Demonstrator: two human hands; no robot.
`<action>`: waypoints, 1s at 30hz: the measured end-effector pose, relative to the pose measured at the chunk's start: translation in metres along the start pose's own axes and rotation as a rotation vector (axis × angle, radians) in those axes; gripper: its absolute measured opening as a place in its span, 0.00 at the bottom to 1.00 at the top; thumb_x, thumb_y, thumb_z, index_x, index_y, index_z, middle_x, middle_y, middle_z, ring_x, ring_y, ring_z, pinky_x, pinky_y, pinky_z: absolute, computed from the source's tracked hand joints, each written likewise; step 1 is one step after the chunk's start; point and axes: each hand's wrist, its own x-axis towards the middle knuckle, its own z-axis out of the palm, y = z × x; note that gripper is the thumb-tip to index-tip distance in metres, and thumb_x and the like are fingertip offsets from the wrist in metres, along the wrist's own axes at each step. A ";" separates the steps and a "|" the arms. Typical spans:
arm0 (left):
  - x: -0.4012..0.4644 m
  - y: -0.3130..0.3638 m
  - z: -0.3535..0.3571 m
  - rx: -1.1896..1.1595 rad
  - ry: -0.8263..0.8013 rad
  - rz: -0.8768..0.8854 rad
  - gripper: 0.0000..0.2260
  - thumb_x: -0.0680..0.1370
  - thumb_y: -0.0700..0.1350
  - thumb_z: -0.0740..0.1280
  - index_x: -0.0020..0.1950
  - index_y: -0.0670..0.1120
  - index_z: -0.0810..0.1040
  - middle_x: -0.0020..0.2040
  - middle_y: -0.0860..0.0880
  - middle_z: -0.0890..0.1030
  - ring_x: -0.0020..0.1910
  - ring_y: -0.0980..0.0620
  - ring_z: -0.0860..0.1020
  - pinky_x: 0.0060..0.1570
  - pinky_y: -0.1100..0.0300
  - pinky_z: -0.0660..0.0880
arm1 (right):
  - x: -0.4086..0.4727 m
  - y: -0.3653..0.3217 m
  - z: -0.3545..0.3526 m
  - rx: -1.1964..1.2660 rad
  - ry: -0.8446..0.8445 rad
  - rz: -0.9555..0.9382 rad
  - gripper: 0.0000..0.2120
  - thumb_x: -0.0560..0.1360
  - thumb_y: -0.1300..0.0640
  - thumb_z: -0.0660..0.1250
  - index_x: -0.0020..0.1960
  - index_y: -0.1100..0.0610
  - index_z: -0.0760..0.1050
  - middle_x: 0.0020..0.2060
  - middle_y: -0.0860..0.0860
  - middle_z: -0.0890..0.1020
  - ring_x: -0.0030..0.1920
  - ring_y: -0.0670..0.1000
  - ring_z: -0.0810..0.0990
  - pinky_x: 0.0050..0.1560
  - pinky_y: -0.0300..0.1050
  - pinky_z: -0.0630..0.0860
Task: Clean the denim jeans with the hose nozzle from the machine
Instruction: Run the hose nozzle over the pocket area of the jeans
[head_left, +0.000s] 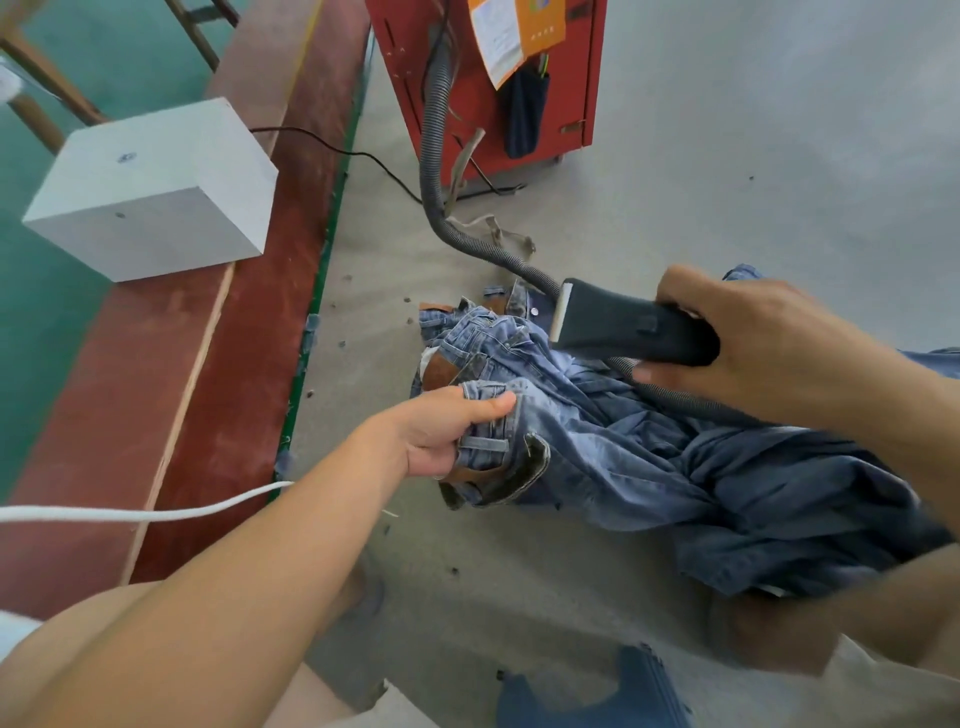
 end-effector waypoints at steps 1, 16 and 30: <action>0.000 0.001 0.001 -0.039 -0.003 0.040 0.09 0.82 0.45 0.68 0.60 0.43 0.82 0.58 0.39 0.85 0.55 0.42 0.85 0.55 0.48 0.82 | -0.003 -0.001 -0.001 -0.005 0.010 -0.026 0.18 0.72 0.37 0.72 0.49 0.44 0.66 0.31 0.41 0.73 0.34 0.44 0.74 0.32 0.41 0.68; -0.003 0.013 0.030 -0.243 -0.071 0.071 0.16 0.86 0.50 0.62 0.58 0.43 0.86 0.61 0.38 0.84 0.58 0.40 0.84 0.54 0.46 0.82 | -0.002 -0.035 0.021 -0.285 -0.196 -0.039 0.11 0.80 0.40 0.64 0.56 0.45 0.72 0.39 0.44 0.74 0.41 0.54 0.79 0.40 0.51 0.76; -0.011 0.016 0.035 -0.265 -0.126 -0.016 0.26 0.85 0.61 0.56 0.64 0.44 0.84 0.66 0.39 0.81 0.63 0.38 0.81 0.60 0.41 0.80 | 0.002 -0.033 0.018 -0.251 -0.232 0.100 0.10 0.78 0.40 0.67 0.54 0.44 0.72 0.42 0.46 0.80 0.42 0.54 0.80 0.42 0.52 0.78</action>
